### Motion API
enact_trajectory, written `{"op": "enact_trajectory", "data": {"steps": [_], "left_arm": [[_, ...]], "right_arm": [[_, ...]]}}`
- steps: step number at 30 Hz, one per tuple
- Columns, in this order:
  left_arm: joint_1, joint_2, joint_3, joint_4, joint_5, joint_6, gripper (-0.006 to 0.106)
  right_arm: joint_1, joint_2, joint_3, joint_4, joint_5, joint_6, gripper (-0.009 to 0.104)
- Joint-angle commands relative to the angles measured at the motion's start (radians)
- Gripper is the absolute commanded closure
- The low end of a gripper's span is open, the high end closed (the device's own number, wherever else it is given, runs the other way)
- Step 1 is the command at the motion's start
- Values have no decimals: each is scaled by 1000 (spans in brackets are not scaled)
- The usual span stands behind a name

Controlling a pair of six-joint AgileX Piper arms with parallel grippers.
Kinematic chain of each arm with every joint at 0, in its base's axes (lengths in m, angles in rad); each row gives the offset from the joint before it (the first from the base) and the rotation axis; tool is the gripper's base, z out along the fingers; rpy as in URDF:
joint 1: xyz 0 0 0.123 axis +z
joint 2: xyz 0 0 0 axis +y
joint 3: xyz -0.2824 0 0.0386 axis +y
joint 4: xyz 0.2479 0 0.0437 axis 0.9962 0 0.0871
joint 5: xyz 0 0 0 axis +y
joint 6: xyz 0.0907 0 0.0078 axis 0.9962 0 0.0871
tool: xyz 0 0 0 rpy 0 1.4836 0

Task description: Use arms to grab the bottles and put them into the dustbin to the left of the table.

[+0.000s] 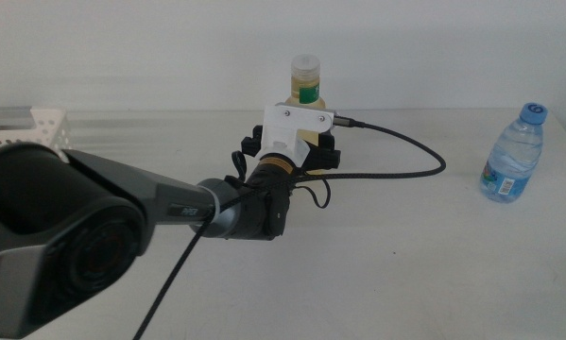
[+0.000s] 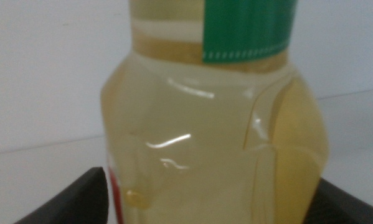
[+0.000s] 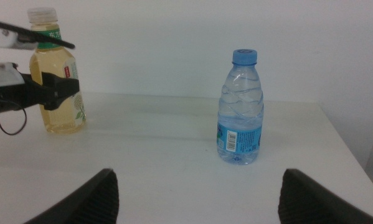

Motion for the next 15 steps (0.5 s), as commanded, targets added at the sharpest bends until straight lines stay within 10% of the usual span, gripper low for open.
{"op": "enact_trajectory", "data": {"steps": [1, 10, 14, 15], "left_arm": [[-1, -39, -56, 9, -90, -3, 10], [-2, -16, -109, 15, -92, 19, 36], [-2, -16, -105, 14, -91, 14, 70], [-7, -36, -85, 7, -79, 21, 106]], "right_arm": [[-6, -28, -8, -6, -77, -9, 28], [-6, -28, -8, -6, -77, -9, 28], [-6, -28, -8, -6, -77, -9, 28], [-6, -28, -8, -6, -77, -9, 28]]}}
